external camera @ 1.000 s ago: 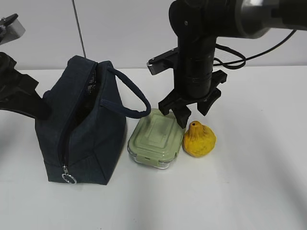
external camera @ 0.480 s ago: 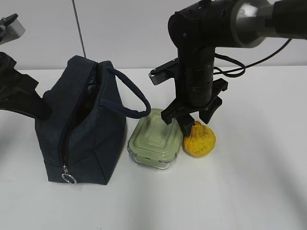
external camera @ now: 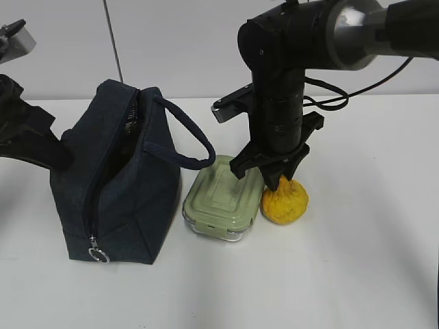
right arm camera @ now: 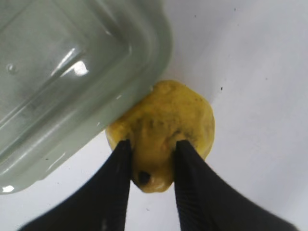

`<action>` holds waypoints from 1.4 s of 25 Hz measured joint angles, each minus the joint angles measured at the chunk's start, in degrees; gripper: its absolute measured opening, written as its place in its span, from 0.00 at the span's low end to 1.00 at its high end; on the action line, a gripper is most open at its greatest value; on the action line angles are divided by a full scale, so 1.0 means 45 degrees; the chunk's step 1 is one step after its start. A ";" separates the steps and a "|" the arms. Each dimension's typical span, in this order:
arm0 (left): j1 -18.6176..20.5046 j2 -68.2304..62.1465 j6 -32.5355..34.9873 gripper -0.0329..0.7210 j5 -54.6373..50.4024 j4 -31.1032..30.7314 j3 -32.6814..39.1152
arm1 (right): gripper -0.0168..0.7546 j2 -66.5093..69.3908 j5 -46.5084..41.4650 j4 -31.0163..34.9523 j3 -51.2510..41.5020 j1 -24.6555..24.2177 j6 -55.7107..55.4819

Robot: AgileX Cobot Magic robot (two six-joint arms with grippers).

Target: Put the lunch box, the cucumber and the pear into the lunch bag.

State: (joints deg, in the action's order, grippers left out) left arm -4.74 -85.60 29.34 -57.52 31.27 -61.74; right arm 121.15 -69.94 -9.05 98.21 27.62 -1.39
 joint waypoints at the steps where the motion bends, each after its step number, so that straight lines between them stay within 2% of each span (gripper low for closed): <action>1: 0.0000 0.0000 0.0000 0.05 0.0000 0.0000 0.0000 | 0.31 0.0006 0.0000 -0.0023 0.0024 0.0000 0.0031; 6: 0.0000 0.0000 0.0000 0.05 0.0000 0.0000 0.0000 | 0.19 0.0029 0.0023 -0.0125 0.0024 0.0000 0.0192; 14: 0.0000 0.0000 0.0000 0.05 0.0000 0.0000 0.0000 | 0.17 -0.0561 0.0029 -0.0648 0.0219 0.0000 0.0309; 21: 0.0000 0.0000 0.0000 0.05 0.0000 -0.0011 0.0000 | 0.17 -0.1991 -0.0141 -0.0566 0.2490 -0.0022 0.0203; 24: 0.0000 0.0000 0.0000 0.05 0.0000 -0.0011 0.0000 | 0.17 -0.2178 -0.0298 0.0803 0.3896 -0.0022 0.0518; 27: 0.0000 0.0000 0.0000 0.05 0.0000 -0.0011 0.0000 | 0.17 -0.2225 -0.0327 0.2831 0.4905 -0.0022 0.1135; 32: 0.0000 0.0000 0.0000 0.05 0.0000 -0.0024 0.0000 | 0.17 -0.2225 -0.0347 0.6206 0.5138 -0.0022 0.2469; 35: 0.0000 0.0000 0.0000 0.05 0.0010 -0.0038 0.0000 | 0.17 -0.2125 -0.0119 0.6908 0.5180 0.0215 0.2918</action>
State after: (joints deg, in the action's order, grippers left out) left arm -4.74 -85.60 29.34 -57.47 31.10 -61.74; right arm 111.58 -70.48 22.03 121.52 28.59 11.74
